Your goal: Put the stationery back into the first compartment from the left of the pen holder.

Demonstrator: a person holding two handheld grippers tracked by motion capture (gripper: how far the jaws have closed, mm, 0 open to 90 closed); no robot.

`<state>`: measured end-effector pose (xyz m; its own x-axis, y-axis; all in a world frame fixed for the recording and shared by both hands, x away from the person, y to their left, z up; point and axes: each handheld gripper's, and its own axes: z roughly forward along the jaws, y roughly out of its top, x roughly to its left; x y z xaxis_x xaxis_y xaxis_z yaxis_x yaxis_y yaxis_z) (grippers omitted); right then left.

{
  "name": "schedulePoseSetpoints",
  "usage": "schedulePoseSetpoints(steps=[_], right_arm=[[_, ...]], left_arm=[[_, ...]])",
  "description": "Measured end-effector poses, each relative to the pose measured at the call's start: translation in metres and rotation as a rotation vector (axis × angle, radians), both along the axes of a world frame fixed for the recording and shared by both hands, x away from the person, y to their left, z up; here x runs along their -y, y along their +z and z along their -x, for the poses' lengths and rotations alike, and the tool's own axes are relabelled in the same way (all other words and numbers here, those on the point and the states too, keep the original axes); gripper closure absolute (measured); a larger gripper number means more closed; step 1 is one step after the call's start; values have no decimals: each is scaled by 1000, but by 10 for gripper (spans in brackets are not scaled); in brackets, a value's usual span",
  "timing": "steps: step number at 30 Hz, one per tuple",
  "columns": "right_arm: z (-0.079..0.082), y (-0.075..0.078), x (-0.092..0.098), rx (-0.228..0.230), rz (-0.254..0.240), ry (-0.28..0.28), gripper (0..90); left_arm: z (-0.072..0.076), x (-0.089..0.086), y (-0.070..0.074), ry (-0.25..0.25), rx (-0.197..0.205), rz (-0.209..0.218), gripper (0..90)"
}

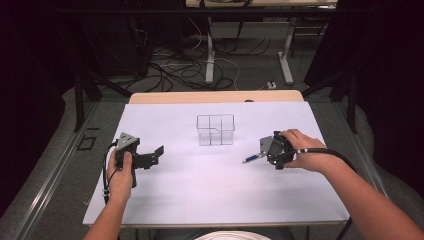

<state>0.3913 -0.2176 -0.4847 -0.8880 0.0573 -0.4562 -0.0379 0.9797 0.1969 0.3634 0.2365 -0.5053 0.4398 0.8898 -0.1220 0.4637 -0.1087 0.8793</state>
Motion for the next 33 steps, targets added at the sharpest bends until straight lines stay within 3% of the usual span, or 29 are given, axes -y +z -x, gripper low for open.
schedulePoseSetpoints(steps=[9,12,13,14,17,23,24,25,26,27,29,33], right_arm=[[-10,10,-13,-37,78,120,400],[-12,8,-16,-22,64,163,407],[-13,12,-18,-51,124,172,409],[-14,12,-20,-53,144,184,409],[-15,7,-22,-21,95,223,409],[-16,1,-28,-36,106,250,412],[-16,1,-29,-56,136,245,415],[-16,-5,-29,-5,71,266,419],[-17,0,-31,-69,158,249,421],[-18,0,-32,-77,177,246,424],[-19,-8,-32,-23,110,265,427],[-22,-7,-36,-60,154,262,457]], left_arm=[[0,0,0,-1,-1,1,1],[0,0,-1,-1,0,-1,1],[0,0,-1,-1,0,-1,1],[0,0,-1,-2,0,-1,1],[0,0,-1,-2,-1,-2,1],[0,0,-1,-2,-2,-4,1],[0,0,-1,-1,-3,-3,1],[0,0,-1,-2,-3,-4,1],[0,0,-1,-3,-3,-4,1],[0,0,-1,-2,-3,-4,1],[0,0,-1,-1,-2,-6,1],[0,-1,-1,4,-1,1,1]])
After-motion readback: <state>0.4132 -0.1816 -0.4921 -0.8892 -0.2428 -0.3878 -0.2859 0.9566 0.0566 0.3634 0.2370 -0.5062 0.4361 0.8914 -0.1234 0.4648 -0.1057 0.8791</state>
